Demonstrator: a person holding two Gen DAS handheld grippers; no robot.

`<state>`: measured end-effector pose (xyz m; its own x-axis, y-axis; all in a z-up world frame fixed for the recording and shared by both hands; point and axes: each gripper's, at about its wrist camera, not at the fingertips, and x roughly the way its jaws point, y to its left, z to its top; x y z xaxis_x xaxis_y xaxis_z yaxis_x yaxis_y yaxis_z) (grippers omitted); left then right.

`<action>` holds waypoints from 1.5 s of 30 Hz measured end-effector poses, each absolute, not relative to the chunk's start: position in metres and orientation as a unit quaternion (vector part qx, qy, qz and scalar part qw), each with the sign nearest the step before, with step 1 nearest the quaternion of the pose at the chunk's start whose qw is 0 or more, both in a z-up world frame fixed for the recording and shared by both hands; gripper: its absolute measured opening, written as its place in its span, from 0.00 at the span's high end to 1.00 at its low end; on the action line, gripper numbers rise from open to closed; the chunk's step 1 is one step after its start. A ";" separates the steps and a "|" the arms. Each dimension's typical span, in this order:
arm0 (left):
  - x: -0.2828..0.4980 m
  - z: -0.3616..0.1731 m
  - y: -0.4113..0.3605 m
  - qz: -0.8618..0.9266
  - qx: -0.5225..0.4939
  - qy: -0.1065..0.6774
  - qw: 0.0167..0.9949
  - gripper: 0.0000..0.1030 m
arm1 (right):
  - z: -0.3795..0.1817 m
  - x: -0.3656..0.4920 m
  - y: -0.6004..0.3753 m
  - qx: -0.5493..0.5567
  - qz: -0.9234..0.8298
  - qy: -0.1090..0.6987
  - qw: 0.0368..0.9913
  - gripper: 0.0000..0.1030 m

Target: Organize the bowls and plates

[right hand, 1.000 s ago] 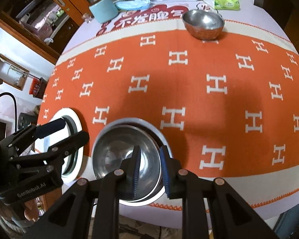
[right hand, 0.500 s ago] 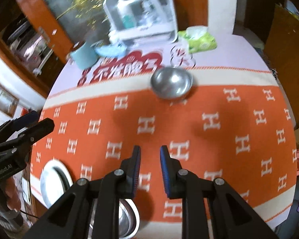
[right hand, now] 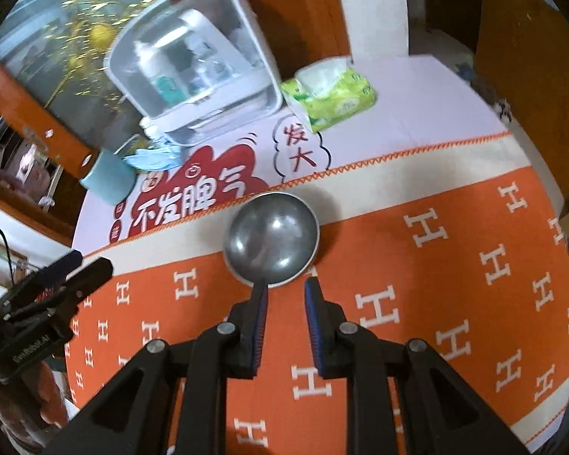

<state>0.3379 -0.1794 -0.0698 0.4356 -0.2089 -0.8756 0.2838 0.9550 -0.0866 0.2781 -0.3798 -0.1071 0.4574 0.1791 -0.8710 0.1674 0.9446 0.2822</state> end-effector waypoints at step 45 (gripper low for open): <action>0.380 -0.186 -0.235 -0.178 0.004 0.623 0.762 0.93 | -0.195 0.325 -0.377 0.212 -0.014 0.589 0.779 0.92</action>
